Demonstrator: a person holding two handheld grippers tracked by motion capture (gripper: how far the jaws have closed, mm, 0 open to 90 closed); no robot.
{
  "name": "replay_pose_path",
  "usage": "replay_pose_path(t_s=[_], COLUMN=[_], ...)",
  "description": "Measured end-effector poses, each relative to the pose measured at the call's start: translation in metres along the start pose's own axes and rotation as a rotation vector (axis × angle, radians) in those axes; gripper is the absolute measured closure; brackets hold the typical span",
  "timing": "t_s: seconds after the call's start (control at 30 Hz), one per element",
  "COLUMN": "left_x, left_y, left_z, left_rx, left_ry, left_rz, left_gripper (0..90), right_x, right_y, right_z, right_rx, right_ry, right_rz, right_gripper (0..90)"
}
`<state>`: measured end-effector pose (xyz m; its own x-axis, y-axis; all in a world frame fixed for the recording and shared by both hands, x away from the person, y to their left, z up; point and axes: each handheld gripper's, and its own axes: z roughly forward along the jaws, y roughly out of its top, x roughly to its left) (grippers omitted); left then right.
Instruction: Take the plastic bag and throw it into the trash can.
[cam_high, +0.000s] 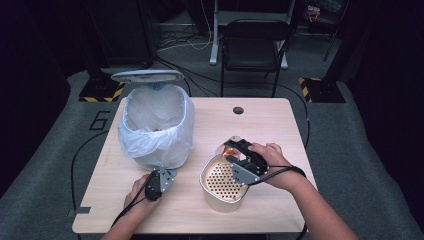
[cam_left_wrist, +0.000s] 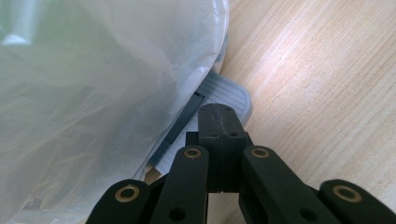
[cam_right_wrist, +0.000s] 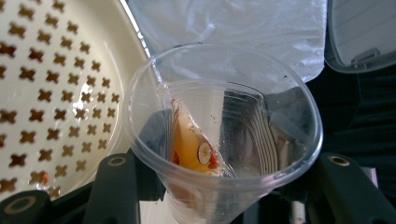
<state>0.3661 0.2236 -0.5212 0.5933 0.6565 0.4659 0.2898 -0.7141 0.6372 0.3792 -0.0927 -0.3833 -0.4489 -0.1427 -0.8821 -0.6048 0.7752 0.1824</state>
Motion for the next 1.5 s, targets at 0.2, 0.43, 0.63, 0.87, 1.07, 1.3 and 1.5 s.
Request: replay_pose_path(t_s=[0.2, 0.43, 0.63, 0.87, 1.07, 1.3, 1.5], left_x=[0.0, 0.0, 0.001, 0.0, 0.0, 0.0, -0.001], left_y=[0.0, 0.0, 0.0, 0.0, 0.0, 0.0, 0.0], left_z=[0.0, 0.0, 0.0, 0.0, 0.0, 0.0, 0.001], left_rx=[0.0, -0.001, 0.0, -0.001, -0.004, -0.004, -0.008], left_ry=[0.0, 0.0, 0.005, 0.001, 0.001, 0.001, 0.008], left_rz=[-0.001, -0.006, 0.005, 0.001, -0.005, -0.005, -0.007], left_gripper=[90.0, 90.0, 90.0, 90.0, 90.0, 90.0, 90.0], right_x=[0.007, 0.016, 0.018, 0.025, 0.028, 0.032, 0.033], right_y=[0.009, 0.016, 0.022, 0.021, 0.021, 0.023, 0.025], right_z=[-0.002, 0.003, 0.004, 0.007, 0.008, 0.007, 0.005], right_rx=[0.042, 0.096, 0.145, 0.21, 0.253, 0.212, 0.2], right_ry=[-0.03, -0.069, -0.11, -0.149, -0.112, -0.179, -0.176], right_rz=[-0.151, -0.321, -0.482, -0.59, -0.727, -0.732, -0.739], right_gripper=[46.9, 47.2, 47.6, 48.1, 48.8, 49.1, 49.2])
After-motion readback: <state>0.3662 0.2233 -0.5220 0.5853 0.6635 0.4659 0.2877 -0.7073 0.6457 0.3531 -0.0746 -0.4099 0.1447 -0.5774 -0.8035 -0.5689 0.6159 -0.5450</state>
